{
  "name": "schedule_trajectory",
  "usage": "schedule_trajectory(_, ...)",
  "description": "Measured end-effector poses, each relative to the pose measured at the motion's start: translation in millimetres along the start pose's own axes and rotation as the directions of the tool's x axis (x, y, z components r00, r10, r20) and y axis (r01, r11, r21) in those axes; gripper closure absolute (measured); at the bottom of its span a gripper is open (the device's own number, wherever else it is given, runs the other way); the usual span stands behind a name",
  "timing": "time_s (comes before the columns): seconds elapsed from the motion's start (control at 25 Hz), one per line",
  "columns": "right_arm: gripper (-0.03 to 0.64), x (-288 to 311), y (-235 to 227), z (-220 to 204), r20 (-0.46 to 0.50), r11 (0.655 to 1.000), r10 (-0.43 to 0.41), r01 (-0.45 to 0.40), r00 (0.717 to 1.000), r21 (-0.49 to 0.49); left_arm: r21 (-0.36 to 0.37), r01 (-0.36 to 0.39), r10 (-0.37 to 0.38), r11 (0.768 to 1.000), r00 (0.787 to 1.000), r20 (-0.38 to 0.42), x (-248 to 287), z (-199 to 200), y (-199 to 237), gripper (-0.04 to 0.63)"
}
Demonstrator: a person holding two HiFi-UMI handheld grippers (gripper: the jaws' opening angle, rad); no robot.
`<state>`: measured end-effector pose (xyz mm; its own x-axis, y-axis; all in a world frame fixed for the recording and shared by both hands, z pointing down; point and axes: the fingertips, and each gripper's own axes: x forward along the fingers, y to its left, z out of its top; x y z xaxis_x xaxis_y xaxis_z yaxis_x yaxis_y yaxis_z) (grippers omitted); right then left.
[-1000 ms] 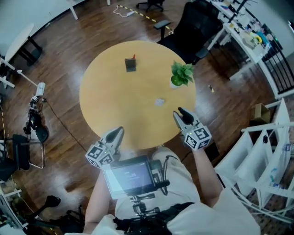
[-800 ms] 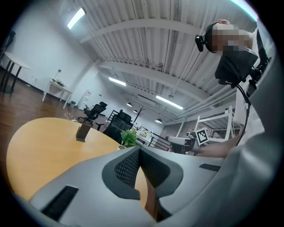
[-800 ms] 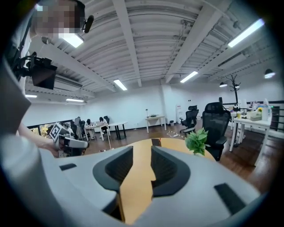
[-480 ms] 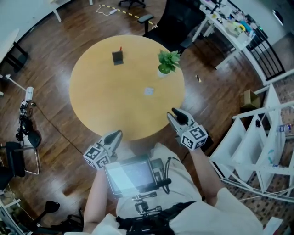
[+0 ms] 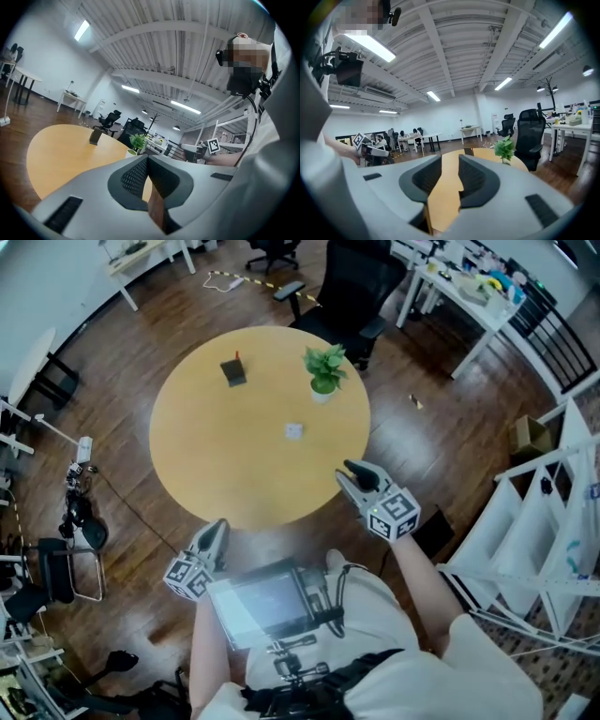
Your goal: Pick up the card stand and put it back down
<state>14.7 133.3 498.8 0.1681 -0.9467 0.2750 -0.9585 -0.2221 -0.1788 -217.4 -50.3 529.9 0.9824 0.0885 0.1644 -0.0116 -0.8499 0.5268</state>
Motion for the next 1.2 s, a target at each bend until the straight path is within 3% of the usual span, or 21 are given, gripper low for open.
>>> schedule_trajectory(0.4,0.529,-97,-45,-25,0.037,0.999,0.005,-0.007,0.999,0.037,-0.029,-0.039,0.04,0.999,0.999,0.019,25,-51,-99,0.595)
schedule_trajectory(0.68,0.529,-142,-58,-33,0.036,0.999,0.007,-0.008,0.999,0.036,-0.071,-0.063,0.061,0.995,0.998,-0.024,33,-98,-128,0.595)
schedule_trajectory(1.2,0.554,-163,-72,-36,0.078,0.997,0.003,-0.009,0.997,0.08,0.004,-0.025,0.025,1.0,0.999,-0.041,78,-74,-161,0.595)
